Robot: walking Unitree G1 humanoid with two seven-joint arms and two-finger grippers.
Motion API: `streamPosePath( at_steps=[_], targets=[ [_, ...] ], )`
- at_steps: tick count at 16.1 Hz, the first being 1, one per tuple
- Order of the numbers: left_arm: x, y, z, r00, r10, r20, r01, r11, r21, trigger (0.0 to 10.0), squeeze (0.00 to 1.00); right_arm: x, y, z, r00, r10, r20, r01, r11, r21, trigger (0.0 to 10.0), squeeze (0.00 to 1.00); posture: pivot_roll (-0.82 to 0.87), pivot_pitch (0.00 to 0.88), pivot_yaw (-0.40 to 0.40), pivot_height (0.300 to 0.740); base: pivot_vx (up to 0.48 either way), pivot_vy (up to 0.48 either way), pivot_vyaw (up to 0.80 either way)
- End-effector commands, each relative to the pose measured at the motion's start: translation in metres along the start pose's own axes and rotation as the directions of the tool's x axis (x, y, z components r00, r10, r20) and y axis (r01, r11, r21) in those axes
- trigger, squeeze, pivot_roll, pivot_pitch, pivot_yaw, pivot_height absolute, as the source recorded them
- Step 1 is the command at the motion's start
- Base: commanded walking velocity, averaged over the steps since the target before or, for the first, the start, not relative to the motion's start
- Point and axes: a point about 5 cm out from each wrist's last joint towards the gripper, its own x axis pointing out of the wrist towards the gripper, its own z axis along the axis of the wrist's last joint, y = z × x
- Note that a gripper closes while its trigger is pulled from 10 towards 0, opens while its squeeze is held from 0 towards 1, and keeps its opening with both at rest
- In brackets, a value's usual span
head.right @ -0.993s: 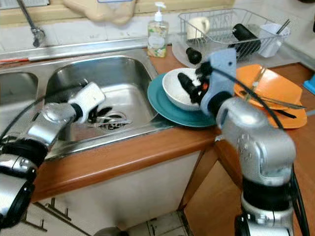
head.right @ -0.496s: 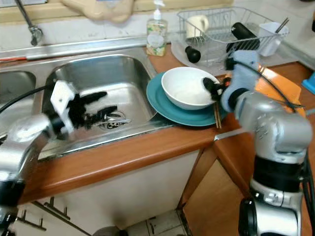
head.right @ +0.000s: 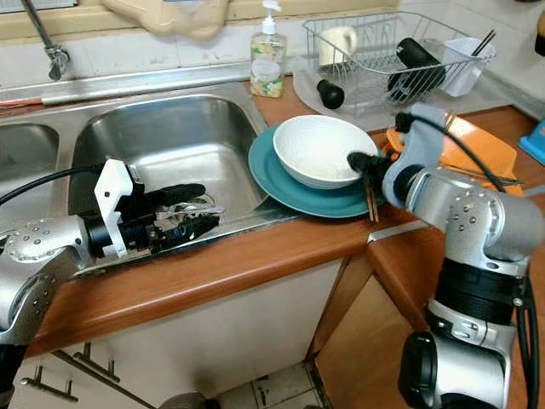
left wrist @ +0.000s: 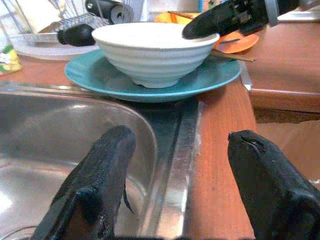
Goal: Kitchen organization
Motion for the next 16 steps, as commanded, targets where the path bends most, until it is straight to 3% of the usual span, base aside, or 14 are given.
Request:
streamPosePath(
  at_steps=[1, 4, 5, 6, 16],
  targets=[
    [-0.0017, -0.0022, 0.0017, 1.0, -0.003, -0.014, 0.003, 1.0, 0.0, 10.0, 0.0, 0.0003, 0.0043, 0.0044, 1.0, 0.02, 0.0, -0.02, 1.0, 0.016, 1.9, 0.0, -0.03, 0.0, 0.015, 0.74, 0.0, 0.0, 0.0],
    [-0.0015, -0.0034, 0.0031, 1.0, -0.005, -0.022, 0.005, 1.0, -0.002, 10.0, 0.0, 0.0021, 0.0084, 0.0057, 0.999, 0.043, 0.008, -0.043, 0.998, 0.034, 1.3, 0.0, -0.03, 0.0, 0.016, 0.74, 0.0, 0.0, 0.0],
    [-0.0015, -0.0033, 0.0035, 1.0, -0.004, -0.022, 0.004, 1.0, -0.002, 10.0, 0.0, 0.002, 0.0093, 0.0071, 0.999, 0.049, 0.015, -0.05, 0.998, 0.038, 0.3, 0.0, -0.02, 0.0, 0.017, 0.74, 0.0, 0.0, 0.0],
    [-0.0017, -0.0033, 0.0038, 1.0, -0.002, -0.024, 0.002, 1.0, -0.003, 10.0, 0.0, 0.0019, 0.0101, 0.0082, 0.998, 0.053, 0.018, -0.054, 0.998, 0.039, 0.1, 0.0, -0.02, 0.0, 0.018, 0.74, 0.0, 0.0, 0.0],
    [0.0041, 0.001, 0.007, 0.999, 0.028, -0.036, -0.027, 1.0, 0.013, 10.0, 0.0, 0.0047, 0.0121, 0.0045, 0.998, 0.067, 0.0, -0.067, 0.995, 0.069, 0.0, 0.0, -0.02, 0.0, 0.019, 0.74, 0.0, 0.0, 0.0]
  ],
)
